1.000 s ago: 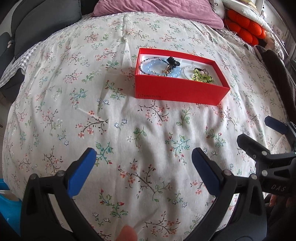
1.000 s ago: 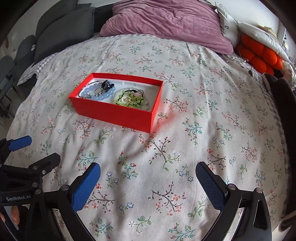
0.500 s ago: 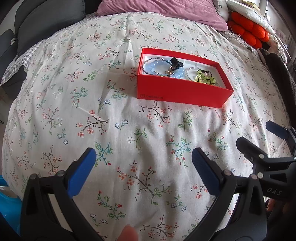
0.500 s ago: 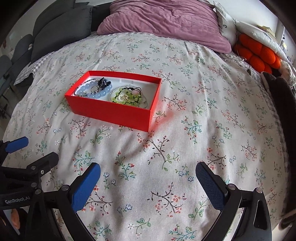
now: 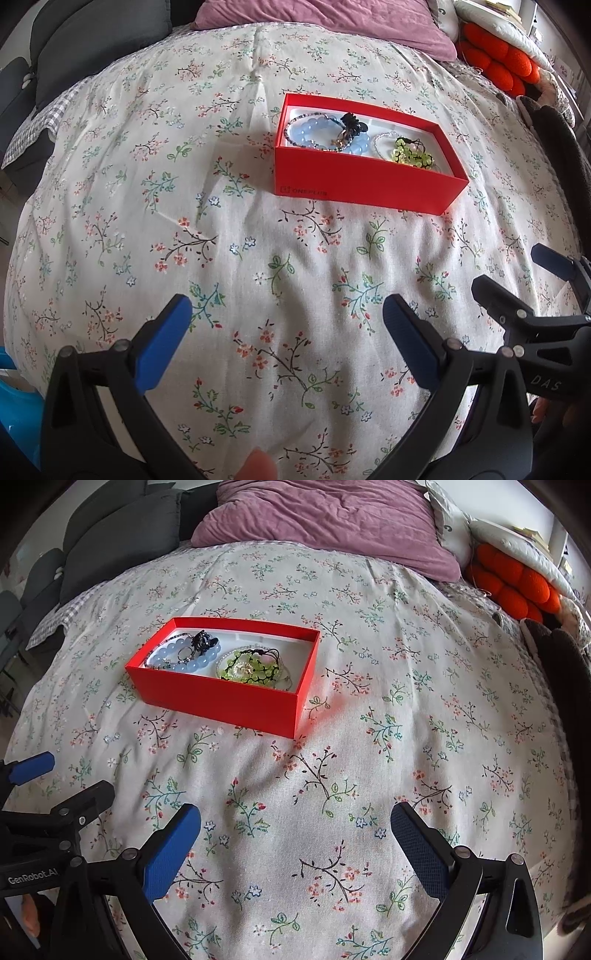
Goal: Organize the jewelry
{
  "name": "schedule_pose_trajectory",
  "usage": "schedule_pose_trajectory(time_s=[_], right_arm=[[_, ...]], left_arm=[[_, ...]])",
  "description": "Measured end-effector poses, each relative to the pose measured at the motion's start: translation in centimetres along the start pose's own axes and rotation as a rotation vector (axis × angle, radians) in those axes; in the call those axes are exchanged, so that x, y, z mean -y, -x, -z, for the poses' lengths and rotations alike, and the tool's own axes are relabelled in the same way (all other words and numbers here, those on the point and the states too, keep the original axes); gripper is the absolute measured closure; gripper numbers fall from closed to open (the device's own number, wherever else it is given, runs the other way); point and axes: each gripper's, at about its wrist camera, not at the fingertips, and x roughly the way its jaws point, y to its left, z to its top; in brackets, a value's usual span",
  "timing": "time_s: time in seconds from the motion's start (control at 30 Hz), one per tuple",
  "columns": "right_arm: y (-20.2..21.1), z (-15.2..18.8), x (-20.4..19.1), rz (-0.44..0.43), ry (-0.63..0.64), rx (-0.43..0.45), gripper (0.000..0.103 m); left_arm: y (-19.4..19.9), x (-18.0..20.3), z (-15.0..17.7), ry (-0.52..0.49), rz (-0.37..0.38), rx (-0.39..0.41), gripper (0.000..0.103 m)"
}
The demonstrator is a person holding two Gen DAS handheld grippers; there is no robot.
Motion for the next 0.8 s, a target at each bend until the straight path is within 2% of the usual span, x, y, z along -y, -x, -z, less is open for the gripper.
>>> schedule_pose_trajectory(time_s=[0.8], right_arm=[[0.03, 0.05, 0.02, 0.004, -0.001, 0.0, 0.0]], left_arm=[[-0.08, -0.12, 0.07, 0.022, -0.008, -0.01, 0.0]])
